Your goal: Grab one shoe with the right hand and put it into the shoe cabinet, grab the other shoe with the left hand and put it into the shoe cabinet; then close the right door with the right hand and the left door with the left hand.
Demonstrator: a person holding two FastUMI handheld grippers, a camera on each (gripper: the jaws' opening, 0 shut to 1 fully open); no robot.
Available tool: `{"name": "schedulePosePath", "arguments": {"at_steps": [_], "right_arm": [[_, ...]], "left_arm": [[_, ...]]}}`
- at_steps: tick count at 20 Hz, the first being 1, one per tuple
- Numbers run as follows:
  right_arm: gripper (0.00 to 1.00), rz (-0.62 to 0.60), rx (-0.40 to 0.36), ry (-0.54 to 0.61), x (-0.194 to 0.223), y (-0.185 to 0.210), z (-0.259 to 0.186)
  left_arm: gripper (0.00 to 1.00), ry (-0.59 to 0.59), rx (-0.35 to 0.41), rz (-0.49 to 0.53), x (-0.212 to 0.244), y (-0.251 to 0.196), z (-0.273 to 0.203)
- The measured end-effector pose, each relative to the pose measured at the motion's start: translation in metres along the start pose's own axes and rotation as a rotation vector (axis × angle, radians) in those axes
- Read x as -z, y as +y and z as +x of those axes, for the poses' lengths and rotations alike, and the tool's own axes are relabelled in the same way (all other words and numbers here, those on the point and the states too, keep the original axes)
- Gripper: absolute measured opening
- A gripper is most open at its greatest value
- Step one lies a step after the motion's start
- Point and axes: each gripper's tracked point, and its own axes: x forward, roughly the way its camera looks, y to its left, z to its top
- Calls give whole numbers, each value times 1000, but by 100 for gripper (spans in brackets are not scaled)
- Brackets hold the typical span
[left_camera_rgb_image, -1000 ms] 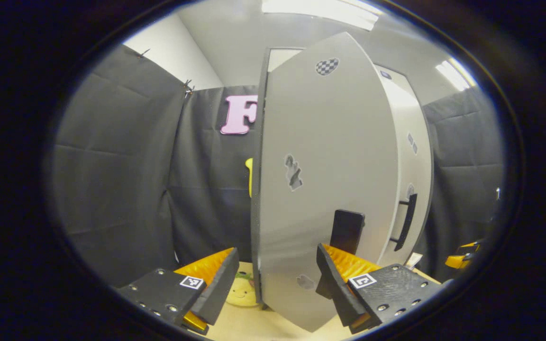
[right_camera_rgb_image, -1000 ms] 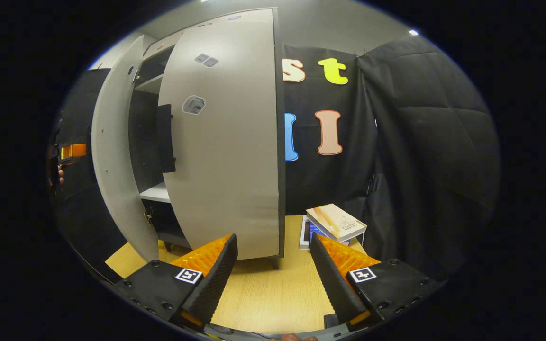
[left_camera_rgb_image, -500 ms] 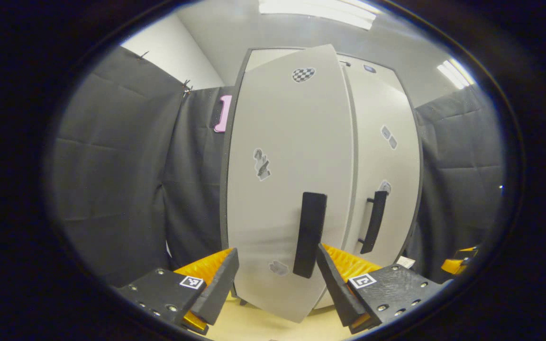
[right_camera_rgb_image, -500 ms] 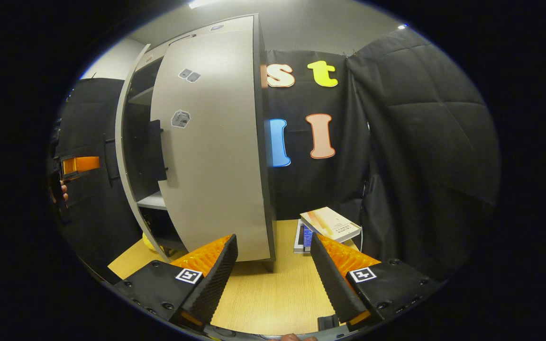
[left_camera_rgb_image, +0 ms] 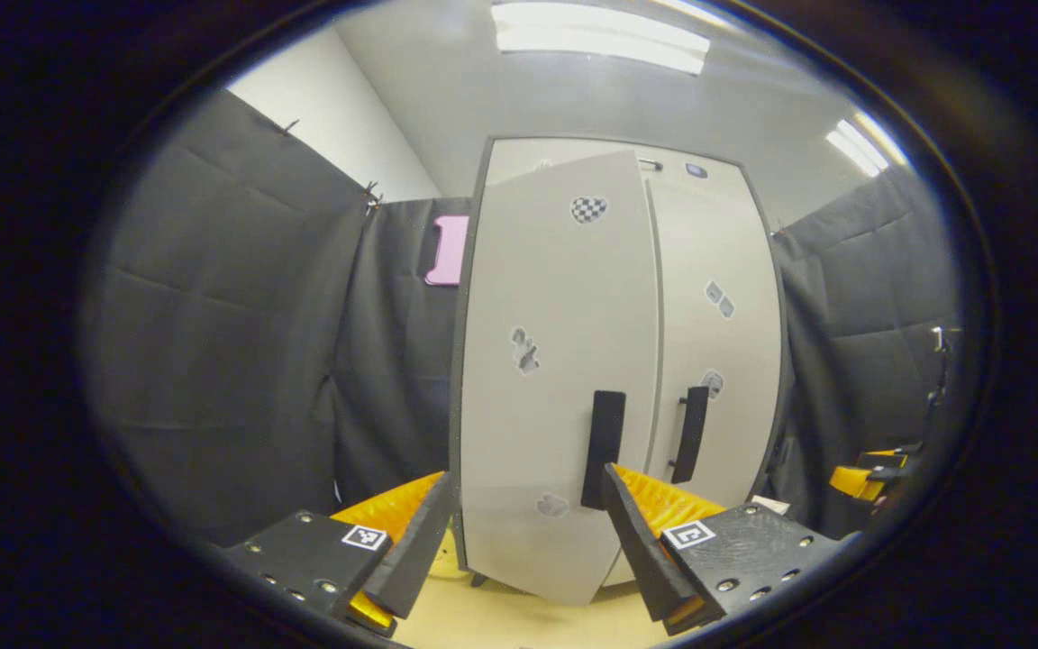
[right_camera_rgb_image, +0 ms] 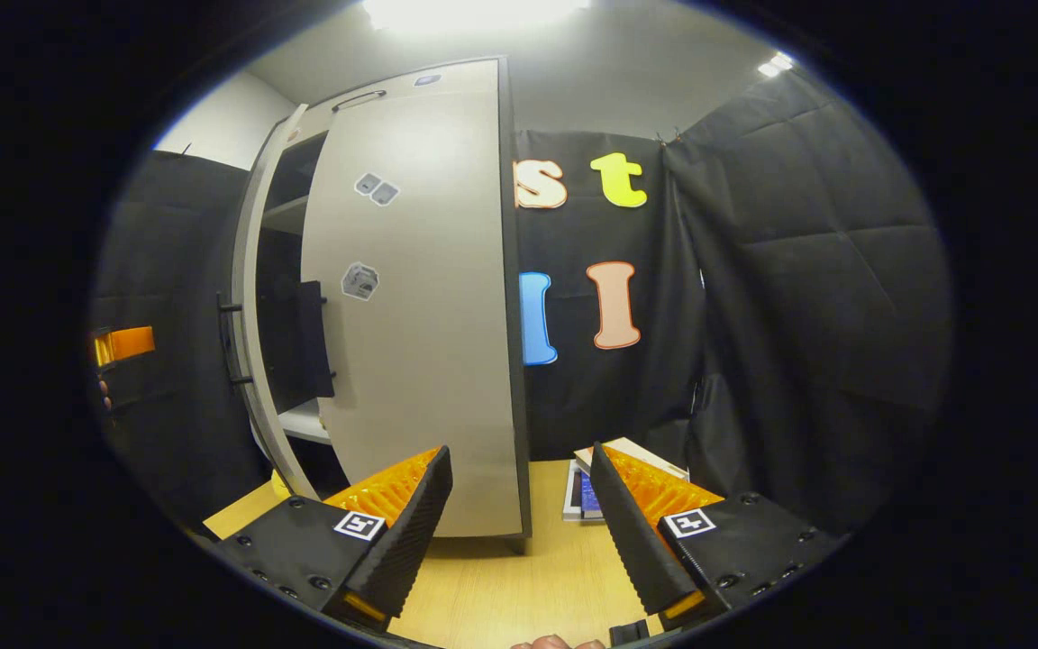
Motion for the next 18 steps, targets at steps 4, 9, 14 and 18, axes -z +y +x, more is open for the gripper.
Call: {"name": "schedulePosePath", "arguments": {"at_steps": [4, 9, 14, 18], "right_arm": [[96, -11, -8, -29, -11, 11, -2], [96, 16, 24, 8, 0, 15, -8], [96, -11, 50, 38, 7, 21, -6], [92, -13, 41, 47, 2, 39, -1]], "left_arm": [[100, -32, -6, -27, -7, 18, -34], [94, -8, -32, -70, 8, 39, -54], [100, 18, -24, -68, 19, 51, -56], [100, 48, -30, -84, 26, 60, -47]]}}
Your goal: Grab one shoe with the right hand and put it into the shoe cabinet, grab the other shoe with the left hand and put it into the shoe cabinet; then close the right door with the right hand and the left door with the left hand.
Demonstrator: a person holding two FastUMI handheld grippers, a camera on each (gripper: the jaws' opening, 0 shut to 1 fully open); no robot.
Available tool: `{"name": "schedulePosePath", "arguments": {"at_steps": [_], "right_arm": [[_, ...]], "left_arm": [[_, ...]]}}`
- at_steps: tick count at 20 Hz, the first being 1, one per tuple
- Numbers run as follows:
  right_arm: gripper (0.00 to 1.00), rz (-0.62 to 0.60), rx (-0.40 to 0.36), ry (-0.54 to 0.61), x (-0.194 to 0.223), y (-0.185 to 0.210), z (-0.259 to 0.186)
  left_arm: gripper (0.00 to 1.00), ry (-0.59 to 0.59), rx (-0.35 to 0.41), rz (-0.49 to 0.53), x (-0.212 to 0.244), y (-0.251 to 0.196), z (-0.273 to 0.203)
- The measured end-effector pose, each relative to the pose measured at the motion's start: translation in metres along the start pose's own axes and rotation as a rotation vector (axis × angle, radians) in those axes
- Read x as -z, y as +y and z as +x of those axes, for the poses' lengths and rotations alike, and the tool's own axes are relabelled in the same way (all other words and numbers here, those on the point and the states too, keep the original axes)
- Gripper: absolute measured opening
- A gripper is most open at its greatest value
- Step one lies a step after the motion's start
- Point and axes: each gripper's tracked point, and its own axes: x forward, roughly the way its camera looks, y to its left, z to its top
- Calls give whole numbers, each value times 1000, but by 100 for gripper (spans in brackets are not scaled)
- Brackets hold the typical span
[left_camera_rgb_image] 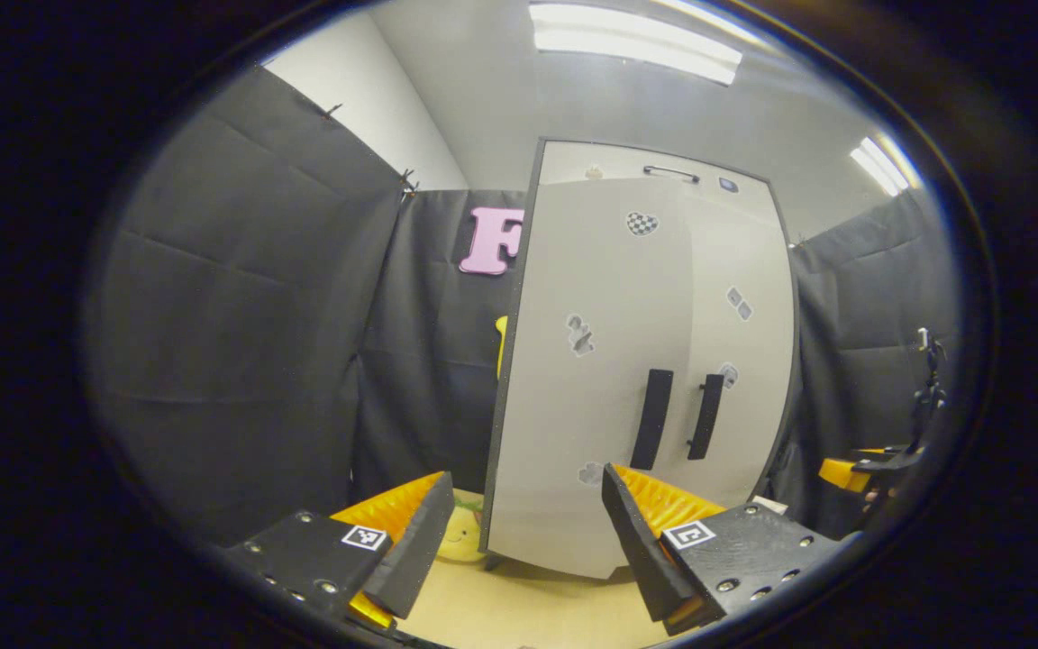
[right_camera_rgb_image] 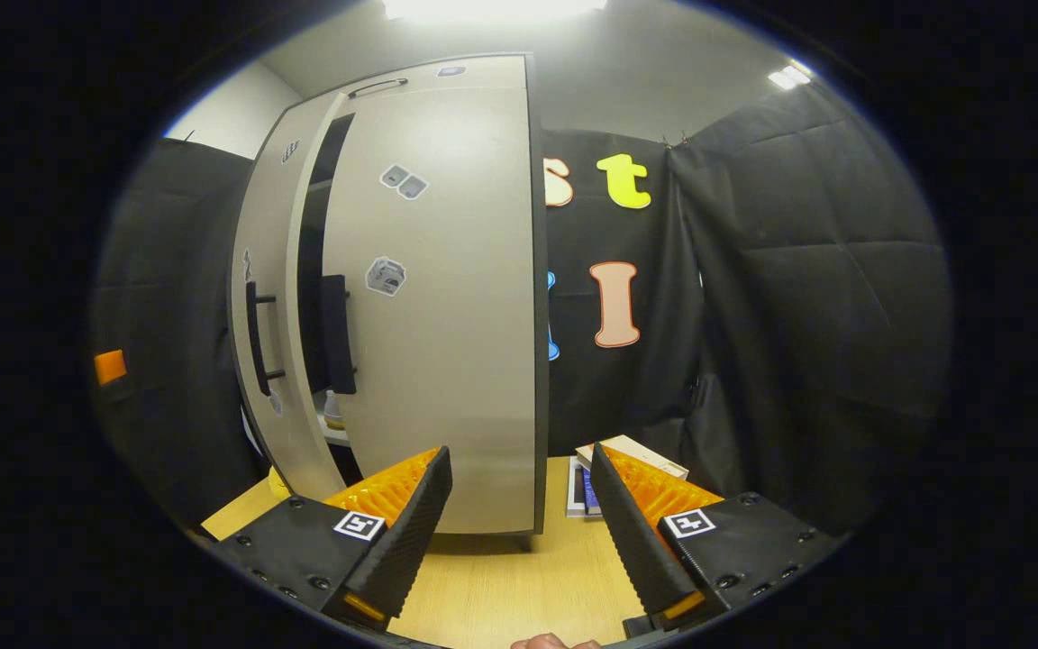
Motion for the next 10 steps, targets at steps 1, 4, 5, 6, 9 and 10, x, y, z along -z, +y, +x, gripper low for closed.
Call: {"name": "schedulePosePath", "arguments": {"at_steps": [1, 4, 5, 6, 9, 10], "right_arm": [[97, -6, 1, 3, -1, 4, 2], [96, -25, -4, 20, -6, 19, 8], [97, -27, -1, 17, -9, 24, 11], [97, -24, 2, 15, -12, 29, 13], [96, -25, 12, 12, -18, 42, 15], [97, -24, 13, 7, -20, 46, 16]], "left_arm": [[100, 5, 7, -4, 0, 0, 2], [100, 20, 0, 12, 3, 13, 8], [100, 22, -1, 13, 3, 17, 11], [100, 19, 8, 10, 1, 19, 12], [94, 21, 26, 9, 0, 28, 15], [100, 22, 32, 17, 0, 30, 17]]}}
